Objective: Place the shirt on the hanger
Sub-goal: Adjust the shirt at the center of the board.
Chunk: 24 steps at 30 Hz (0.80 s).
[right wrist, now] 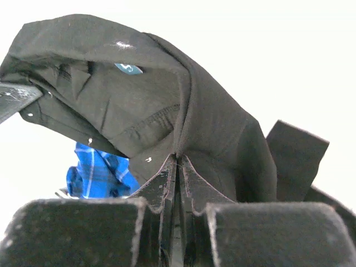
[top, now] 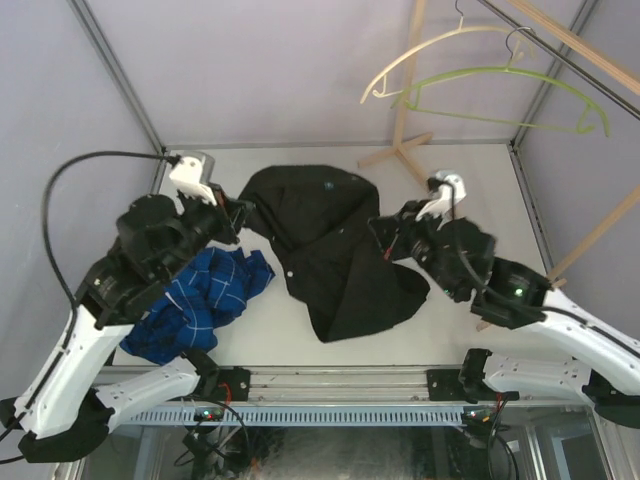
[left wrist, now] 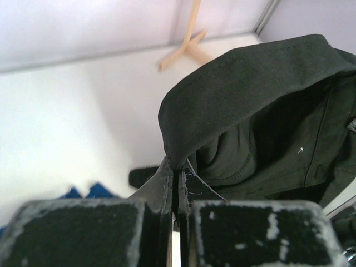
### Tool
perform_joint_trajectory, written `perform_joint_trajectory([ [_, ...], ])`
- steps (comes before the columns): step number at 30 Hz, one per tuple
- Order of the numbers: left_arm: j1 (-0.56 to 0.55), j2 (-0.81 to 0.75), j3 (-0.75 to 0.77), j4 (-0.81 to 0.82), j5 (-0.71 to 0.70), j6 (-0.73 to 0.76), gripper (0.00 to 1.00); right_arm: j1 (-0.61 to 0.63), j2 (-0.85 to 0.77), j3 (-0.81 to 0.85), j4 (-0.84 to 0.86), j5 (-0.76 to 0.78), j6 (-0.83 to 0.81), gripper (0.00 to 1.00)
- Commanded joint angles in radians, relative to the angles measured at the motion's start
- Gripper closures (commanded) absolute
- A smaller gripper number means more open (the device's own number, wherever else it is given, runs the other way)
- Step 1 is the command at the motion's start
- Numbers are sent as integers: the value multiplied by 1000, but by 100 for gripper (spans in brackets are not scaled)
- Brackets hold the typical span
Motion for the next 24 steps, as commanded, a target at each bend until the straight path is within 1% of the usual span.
perform_joint_trajectory([
  [1, -3, 57, 227, 41, 52, 29, 100, -32, 5, 212, -21, 25, -218, 100],
  [4, -3, 101, 352, 42, 87, 38, 100, -53, 49, 359, -71, 15, -303, 100],
  [7, -3, 138, 459, 40, 109, 44, 100, -67, 94, 505, -101, -40, -391, 100],
  [10, -3, 168, 547, 36, 131, 45, 100, -96, 165, 695, -170, -153, -455, 100],
  [12, -3, 185, 597, 25, 145, 47, 100, -132, 214, 807, -231, -261, -483, 100],
  [13, -3, 188, 609, 22, 155, 48, 100, -151, 234, 854, -260, -302, -486, 100],
  [15, -3, 180, 599, 21, 171, 47, 100, -222, 266, 903, -305, -437, -470, 100],
  [18, -4, 149, 513, 22, 204, 45, 100, -367, 294, 878, -374, -637, -395, 100],
  [20, -3, 115, 408, 27, 222, 37, 100, -420, 291, 778, -383, -727, -357, 100],
  [22, -3, 72, 285, 36, 237, 24, 100, -426, 229, 593, -311, -731, -316, 100],
  [23, -3, 49, 223, 39, 240, 16, 100, -425, 191, 444, -260, -727, -286, 100],
  [24, -4, 21, 165, 40, 240, 8, 100, -426, 155, 338, -221, -716, -260, 98],
])
